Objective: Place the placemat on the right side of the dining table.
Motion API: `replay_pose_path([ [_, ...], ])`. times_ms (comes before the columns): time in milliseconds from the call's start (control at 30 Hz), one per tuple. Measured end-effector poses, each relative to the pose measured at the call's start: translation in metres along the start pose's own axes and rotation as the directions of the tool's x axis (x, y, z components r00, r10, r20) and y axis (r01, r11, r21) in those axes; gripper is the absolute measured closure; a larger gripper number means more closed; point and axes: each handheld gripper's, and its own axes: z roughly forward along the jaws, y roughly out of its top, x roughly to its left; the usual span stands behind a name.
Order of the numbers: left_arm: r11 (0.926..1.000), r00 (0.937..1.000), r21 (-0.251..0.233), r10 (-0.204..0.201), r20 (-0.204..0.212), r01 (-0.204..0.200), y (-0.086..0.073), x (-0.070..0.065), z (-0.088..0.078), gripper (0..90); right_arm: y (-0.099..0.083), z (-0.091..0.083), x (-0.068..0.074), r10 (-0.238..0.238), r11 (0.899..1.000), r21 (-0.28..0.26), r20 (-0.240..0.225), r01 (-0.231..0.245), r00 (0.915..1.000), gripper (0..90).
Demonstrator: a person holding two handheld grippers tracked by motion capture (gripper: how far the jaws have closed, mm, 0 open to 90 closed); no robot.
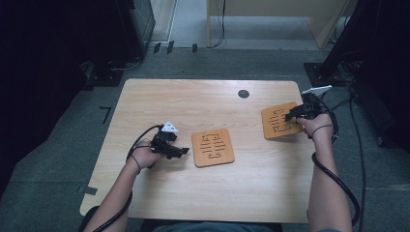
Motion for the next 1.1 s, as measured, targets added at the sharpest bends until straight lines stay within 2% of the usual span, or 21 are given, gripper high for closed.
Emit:
replay_pose_path([
  [333, 1.0000, 1.0000, 0.000, 0.003, -0.002, -0.003, 0.000, 0.000, 0.000, 19.0, -0.001, 0.007, -0.004, -0.015, 1.000, -0.013, -0.009, 0.015, 0.9999, 48.0],
  [733, 1.0000, 1.0000, -0.001, 0.004, -0.002, -0.004, 0.000, 0.000, 0.000, 19.0, -0.002, 0.013, -0.009, 0.011, 1.000, 0.005, -0.029, -0.010, 0.9995, 46.3],
  [1100, 1.0000, 1.0000, -0.001, 0.004, -0.004, -0.004, 0.000, 0.000, 0.001, 18.9, -0.003, 0.020, -0.013, -0.002, 1.000, 0.003, -0.007, 0.002, 1.0000, 43.8],
])
